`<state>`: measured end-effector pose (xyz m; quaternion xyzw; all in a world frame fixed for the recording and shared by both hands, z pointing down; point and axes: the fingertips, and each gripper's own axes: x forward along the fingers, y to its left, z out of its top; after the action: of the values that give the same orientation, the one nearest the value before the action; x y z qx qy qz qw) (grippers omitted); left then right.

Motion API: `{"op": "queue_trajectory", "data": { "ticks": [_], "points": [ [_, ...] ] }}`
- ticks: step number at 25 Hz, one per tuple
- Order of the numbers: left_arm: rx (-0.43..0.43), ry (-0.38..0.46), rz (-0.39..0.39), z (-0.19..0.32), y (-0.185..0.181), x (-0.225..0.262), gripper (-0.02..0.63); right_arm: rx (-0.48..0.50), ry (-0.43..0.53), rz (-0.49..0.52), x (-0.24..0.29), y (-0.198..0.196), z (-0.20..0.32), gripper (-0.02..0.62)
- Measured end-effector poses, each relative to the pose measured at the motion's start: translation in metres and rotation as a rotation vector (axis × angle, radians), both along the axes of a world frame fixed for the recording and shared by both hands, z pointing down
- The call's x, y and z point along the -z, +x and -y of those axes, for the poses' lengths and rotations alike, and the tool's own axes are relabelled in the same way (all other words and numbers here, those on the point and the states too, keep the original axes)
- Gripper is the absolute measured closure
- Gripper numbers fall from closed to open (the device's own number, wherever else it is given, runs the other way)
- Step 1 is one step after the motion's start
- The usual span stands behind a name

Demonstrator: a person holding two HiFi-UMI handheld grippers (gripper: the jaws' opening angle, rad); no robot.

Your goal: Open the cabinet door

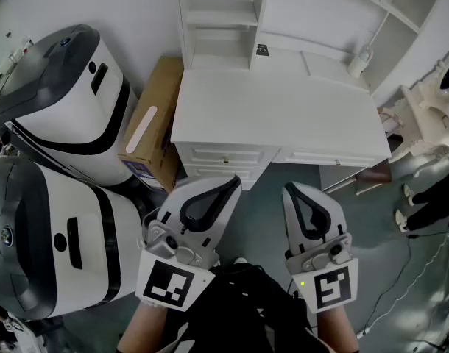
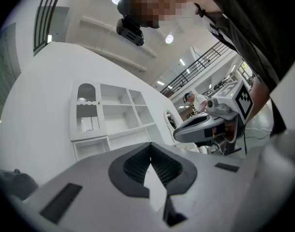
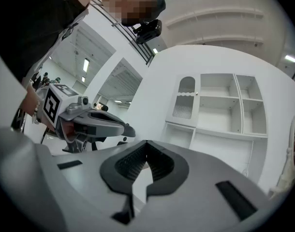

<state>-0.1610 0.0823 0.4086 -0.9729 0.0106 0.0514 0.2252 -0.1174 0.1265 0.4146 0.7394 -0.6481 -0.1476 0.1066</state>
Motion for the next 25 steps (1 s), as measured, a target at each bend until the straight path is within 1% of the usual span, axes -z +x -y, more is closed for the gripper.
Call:
{"op": "queue_trajectory", "data": {
  "ticks": [11,17,25],
  "points": [
    [-0.022,0.002,-0.008,-0.001,-0.012,0.002,0.607,0.000,0.005,0.004,0.003,-0.015,0.004,0.600],
    [-0.039,-0.002,-0.016,0.002,-0.022,0.003,0.607,-0.027,0.049,0.017,0.013,-0.024,0.008,0.600],
    [-0.077,0.000,-0.040,-0.002,-0.038,0.005,0.607,-0.070,0.052,-0.001,0.013,-0.040,0.003,0.600]
  ]
}}
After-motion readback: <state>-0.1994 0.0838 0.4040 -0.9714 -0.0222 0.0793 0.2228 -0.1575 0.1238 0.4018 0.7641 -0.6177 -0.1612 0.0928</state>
